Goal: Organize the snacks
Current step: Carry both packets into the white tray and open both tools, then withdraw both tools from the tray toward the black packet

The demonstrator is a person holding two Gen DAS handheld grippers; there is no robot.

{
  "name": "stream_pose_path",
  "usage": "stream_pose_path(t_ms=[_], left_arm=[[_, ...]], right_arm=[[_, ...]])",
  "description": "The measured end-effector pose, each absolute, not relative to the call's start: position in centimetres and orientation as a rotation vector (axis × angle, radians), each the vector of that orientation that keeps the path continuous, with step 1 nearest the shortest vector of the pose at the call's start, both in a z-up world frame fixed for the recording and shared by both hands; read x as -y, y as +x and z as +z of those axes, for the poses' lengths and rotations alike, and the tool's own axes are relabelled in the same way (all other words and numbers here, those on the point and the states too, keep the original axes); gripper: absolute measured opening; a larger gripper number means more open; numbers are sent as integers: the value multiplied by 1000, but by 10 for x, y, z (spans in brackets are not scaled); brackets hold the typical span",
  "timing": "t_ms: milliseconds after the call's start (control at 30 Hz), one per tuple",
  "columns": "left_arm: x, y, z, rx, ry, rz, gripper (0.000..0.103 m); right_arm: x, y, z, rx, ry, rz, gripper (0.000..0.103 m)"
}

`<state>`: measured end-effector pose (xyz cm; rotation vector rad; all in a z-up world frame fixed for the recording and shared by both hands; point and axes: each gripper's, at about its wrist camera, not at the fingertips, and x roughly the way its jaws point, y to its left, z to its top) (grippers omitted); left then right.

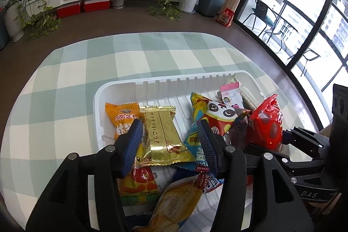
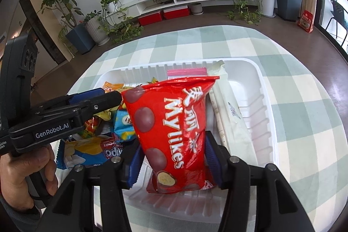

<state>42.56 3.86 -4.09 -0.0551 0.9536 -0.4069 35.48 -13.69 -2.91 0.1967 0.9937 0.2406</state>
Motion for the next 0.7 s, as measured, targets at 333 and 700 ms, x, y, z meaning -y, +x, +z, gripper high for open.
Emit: stream_pose_path(t_ms=[333,700], left_arm=[[-42,415,-30,-920,-75,-432,59],[-54,379,-3,-840,-114,-429,74]], right_arm=[[154,336,4,-879,222,239,64],[195,287,19,-882,155,138,75]])
